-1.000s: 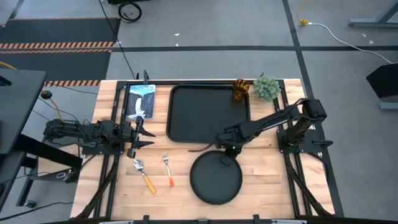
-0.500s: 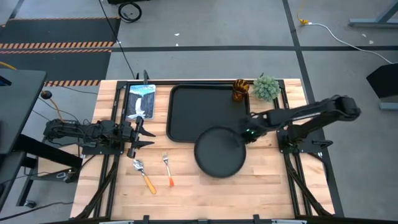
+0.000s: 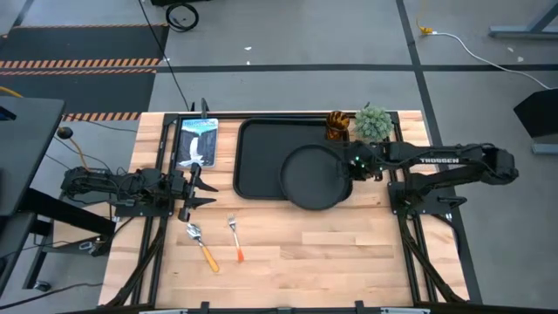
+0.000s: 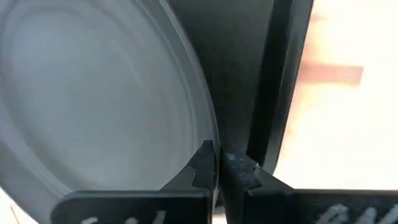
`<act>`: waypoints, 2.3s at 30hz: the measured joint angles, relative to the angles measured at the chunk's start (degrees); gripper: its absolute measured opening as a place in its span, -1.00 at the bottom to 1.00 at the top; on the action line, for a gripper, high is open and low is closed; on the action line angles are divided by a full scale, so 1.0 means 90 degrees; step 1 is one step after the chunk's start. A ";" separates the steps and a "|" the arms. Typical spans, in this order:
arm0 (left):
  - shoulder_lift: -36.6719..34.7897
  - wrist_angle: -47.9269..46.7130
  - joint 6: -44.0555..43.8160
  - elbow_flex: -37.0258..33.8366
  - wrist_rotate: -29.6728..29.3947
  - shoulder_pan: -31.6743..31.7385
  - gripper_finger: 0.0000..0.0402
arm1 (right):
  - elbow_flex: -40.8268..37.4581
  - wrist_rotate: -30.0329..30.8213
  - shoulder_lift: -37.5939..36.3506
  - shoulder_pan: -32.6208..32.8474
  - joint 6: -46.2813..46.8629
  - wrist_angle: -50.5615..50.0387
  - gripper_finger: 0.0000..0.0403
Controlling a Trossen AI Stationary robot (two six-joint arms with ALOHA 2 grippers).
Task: Pick and place plate/cup/fork/spoon on tray
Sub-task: Put the black plate on the black serving tray to the bottom of the brown cup, then put the orange fork on the black serving tray to the left of the black plate
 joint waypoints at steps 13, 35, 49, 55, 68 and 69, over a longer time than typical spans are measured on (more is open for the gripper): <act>0.0000 0.0000 0.0002 -0.0002 -0.0001 -0.0001 -0.29 | -0.0022 -0.0264 0.0020 -0.0980 -0.0501 0.0185 -0.89; 0.0000 0.0000 0.0001 -0.0001 -0.0001 -0.0001 -0.29 | 0.0407 -0.0002 -0.0148 -0.0936 -0.1864 -0.0832 -0.44; 0.0001 0.0000 0.0001 -0.0001 -0.0002 -0.0001 -0.29 | 0.1039 0.2990 -0.0354 0.0520 -0.4941 0.1545 -0.44; 0.0001 0.0090 0.0001 -0.0001 -0.0001 -0.0001 -0.29 | 0.1039 0.2937 -0.0184 0.0988 -0.5746 0.2199 -0.44; 0.0000 0.0835 -0.2621 -0.0002 0.0002 -0.0010 -0.29 | 0.0043 0.2914 -0.0144 0.2669 -0.6267 0.4993 -0.44; 0.0000 0.0882 -0.2903 0.0000 -0.0002 -0.0008 -0.29 | 0.0027 0.2944 -0.0095 0.2806 -0.6269 0.5138 -0.44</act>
